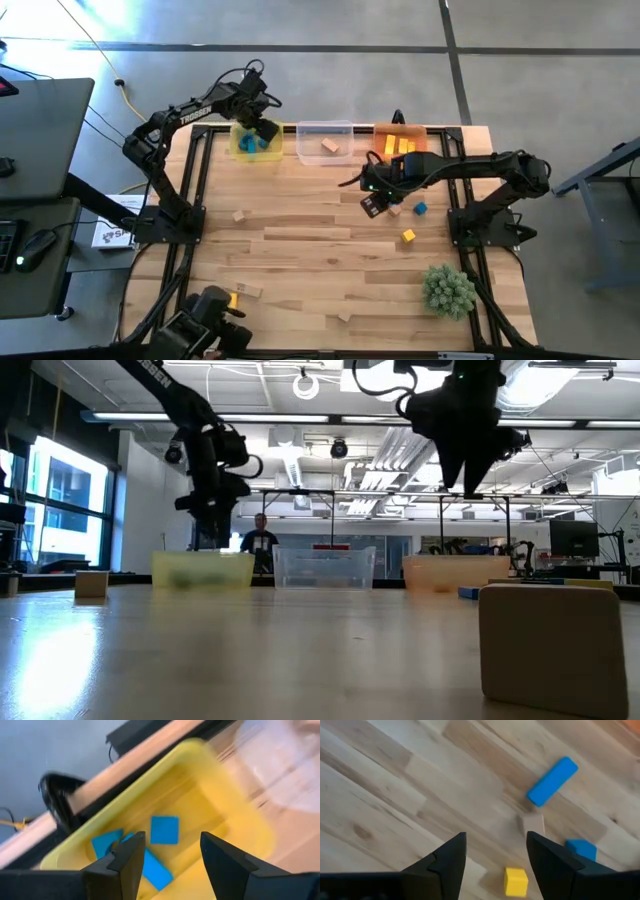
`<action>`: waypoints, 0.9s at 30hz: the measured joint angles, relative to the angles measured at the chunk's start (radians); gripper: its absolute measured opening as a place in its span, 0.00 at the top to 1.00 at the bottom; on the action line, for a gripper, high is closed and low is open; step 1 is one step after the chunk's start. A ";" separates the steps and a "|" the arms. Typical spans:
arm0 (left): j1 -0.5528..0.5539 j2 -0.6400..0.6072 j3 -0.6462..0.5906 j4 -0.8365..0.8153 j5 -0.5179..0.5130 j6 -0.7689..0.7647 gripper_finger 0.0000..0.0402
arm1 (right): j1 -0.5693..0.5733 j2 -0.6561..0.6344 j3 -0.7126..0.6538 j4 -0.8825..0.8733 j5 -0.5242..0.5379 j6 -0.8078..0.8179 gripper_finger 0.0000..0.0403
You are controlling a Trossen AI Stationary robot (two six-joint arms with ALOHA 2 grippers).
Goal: Sort & place blocks by color
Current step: Put the yellow block into the orange bin
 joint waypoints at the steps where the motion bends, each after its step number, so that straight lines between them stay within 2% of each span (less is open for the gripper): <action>1: -0.008 0.000 0.016 -0.002 0.000 0.000 0.55 | 0.007 0.000 0.000 -0.013 0.000 0.014 0.50; 9: -0.083 0.000 0.098 -0.006 0.000 0.002 0.55 | 0.064 0.000 -0.002 -0.137 -0.023 0.067 0.46; 14: -0.120 0.000 0.107 -0.011 0.000 0.002 0.55 | 0.084 0.000 -0.095 -0.119 -0.060 0.091 0.46; 21: -0.157 0.000 0.107 -0.017 0.000 0.033 0.55 | 0.115 0.000 -0.233 0.006 -0.157 0.113 0.46; 27: -0.176 0.000 0.107 -0.017 0.000 0.028 0.55 | 0.138 0.000 -0.309 0.050 -0.179 0.151 0.46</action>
